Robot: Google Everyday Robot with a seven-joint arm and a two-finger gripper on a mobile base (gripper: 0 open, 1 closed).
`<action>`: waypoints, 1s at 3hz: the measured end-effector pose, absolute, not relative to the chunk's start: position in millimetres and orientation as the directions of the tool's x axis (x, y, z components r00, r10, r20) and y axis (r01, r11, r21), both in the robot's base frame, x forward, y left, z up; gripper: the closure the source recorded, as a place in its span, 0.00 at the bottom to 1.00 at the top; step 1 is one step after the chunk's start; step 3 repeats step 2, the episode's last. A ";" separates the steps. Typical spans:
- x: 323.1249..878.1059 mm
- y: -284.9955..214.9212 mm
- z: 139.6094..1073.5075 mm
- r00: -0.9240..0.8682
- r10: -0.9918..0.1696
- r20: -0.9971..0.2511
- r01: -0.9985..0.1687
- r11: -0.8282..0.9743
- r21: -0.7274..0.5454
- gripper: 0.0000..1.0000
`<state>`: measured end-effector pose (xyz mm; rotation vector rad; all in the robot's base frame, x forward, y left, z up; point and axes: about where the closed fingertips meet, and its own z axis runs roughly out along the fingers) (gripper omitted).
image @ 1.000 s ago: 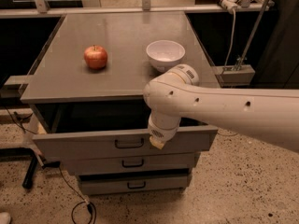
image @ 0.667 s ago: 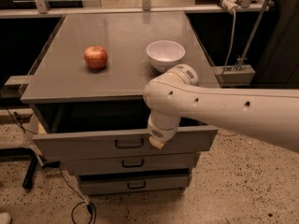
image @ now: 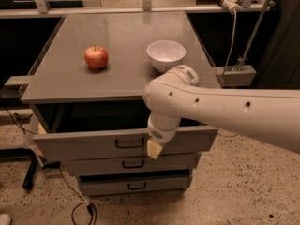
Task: Close top drawer
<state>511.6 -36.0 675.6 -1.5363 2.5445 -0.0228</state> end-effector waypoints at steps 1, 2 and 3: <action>511.6 -36.0 675.7 -0.455 -0.880 -0.136 -0.877 0.469 -0.100 0.00; 511.6 -36.0 675.7 -0.455 -0.880 -0.136 -0.877 0.469 -0.100 0.00; 511.6 -36.0 675.7 -0.455 -0.880 -0.136 -0.877 0.469 -0.100 0.00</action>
Offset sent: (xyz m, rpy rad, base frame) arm 0.0000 0.0000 0.0000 0.0000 0.0000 0.0000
